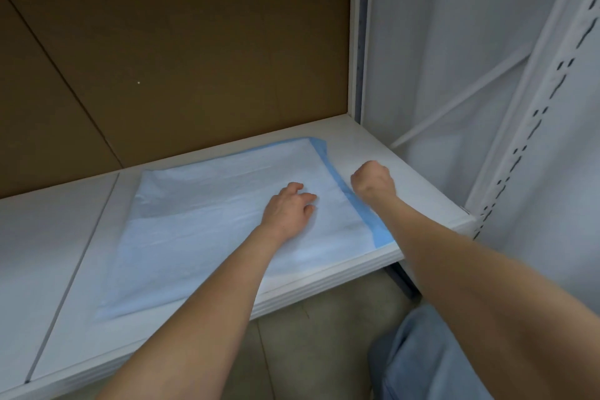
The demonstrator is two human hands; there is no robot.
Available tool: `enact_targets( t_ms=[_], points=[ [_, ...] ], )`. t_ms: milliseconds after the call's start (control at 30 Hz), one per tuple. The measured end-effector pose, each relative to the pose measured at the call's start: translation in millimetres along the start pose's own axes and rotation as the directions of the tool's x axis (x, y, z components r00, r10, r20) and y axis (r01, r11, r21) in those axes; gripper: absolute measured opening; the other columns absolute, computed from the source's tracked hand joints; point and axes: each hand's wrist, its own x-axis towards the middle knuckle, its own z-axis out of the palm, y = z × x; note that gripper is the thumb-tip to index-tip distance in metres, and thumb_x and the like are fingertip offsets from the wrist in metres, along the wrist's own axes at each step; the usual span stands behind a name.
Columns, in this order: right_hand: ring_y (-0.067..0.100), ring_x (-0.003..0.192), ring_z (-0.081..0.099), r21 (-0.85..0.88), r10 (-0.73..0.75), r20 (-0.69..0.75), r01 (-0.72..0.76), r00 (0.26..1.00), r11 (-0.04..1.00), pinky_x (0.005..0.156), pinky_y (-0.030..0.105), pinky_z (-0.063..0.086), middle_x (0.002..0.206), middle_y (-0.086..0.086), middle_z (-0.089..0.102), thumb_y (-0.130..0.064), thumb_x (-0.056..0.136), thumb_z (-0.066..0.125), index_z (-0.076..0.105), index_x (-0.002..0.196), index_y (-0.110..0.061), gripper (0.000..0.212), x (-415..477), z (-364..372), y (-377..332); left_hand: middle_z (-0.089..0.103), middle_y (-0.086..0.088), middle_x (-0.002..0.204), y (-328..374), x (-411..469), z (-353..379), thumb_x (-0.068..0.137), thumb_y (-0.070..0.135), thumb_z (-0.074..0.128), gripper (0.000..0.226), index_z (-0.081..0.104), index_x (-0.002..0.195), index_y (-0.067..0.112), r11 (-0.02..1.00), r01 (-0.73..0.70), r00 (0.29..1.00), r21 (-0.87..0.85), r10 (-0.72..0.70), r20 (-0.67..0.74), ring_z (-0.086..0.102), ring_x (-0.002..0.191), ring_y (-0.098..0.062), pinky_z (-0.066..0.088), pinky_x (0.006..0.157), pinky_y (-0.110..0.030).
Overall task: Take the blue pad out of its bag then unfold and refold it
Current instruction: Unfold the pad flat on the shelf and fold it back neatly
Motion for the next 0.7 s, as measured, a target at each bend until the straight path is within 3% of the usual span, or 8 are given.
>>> enact_targets(
  t_ms=[67, 167, 367, 467, 700],
  points=[
    [0.029, 0.081, 0.056, -0.052, -0.024, 0.047, 0.027, 0.999, 0.998, 0.066, 0.030, 0.043, 0.092, 0.009, 0.056, -0.025, 0.089, 0.059, 0.055, 0.087, -0.009, 0.017, -11, 4, 0, 0.037, -0.003, 0.145, 5, -4, 1, 0.100, 0.031, 0.040, 0.036, 0.054, 0.133, 0.028, 1.000, -0.017, 1.000, 0.004, 0.017, -0.007, 0.037, 0.133, -0.022, 0.034, 0.108, -0.034],
    [0.024, 0.079, 0.054, -0.106, -0.056, 0.073, 0.064, 0.996, 0.992, 0.064, 0.029, 0.041, 0.089, 0.005, 0.053, -0.031, 0.085, 0.066, 0.051, 0.089, -0.013, 0.024, -24, 11, -1, 0.041, -0.002, 0.142, 11, -14, 3, 0.100, 0.034, 0.038, 0.037, 0.055, 0.133, 0.028, 0.999, -0.019, 1.000, -0.032, 0.019, 0.010, 0.038, 0.131, -0.020, 0.035, 0.107, -0.034],
    [0.030, 0.101, 0.060, -0.158, -0.050, 0.060, 0.059, 0.997, 0.986, 0.075, 0.031, 0.045, 0.111, 0.011, 0.060, -0.016, 0.090, 0.057, 0.058, 0.110, -0.007, 0.021, -25, 18, 0, 0.034, 0.001, 0.149, 6, -22, 6, 0.101, 0.031, 0.037, 0.039, 0.049, 0.138, 0.025, 0.993, -0.010, 0.998, -0.115, 0.017, 0.055, 0.033, 0.136, -0.017, 0.028, 0.110, -0.028],
    [0.030, 0.096, 0.059, -0.166, -0.063, 0.045, 0.070, 0.997, 0.984, 0.072, 0.031, 0.044, 0.106, 0.011, 0.058, -0.013, 0.092, 0.053, 0.057, 0.110, -0.006, 0.019, -21, 19, -2, 0.032, 0.001, 0.150, 0, -20, 6, 0.101, 0.027, 0.037, 0.039, 0.048, 0.138, 0.024, 0.993, 0.009, 0.999, -0.119, -0.006, 0.032, 0.033, 0.137, -0.018, 0.028, 0.111, -0.028],
    [0.027, 0.114, 0.042, -0.413, -0.140, -0.005, 0.126, 0.990, 0.902, 0.084, 0.034, 0.040, 0.126, 0.008, 0.042, -0.028, 0.095, 0.052, 0.052, 0.126, -0.013, 0.034, -20, 24, -8, 0.042, -0.001, 0.143, -37, -28, -5, 0.097, 0.022, 0.044, 0.037, 0.054, 0.133, 0.022, 0.995, 0.101, 0.991, -0.010, -0.102, -0.089, 0.040, 0.131, -0.020, 0.034, 0.107, -0.030]
  ],
)
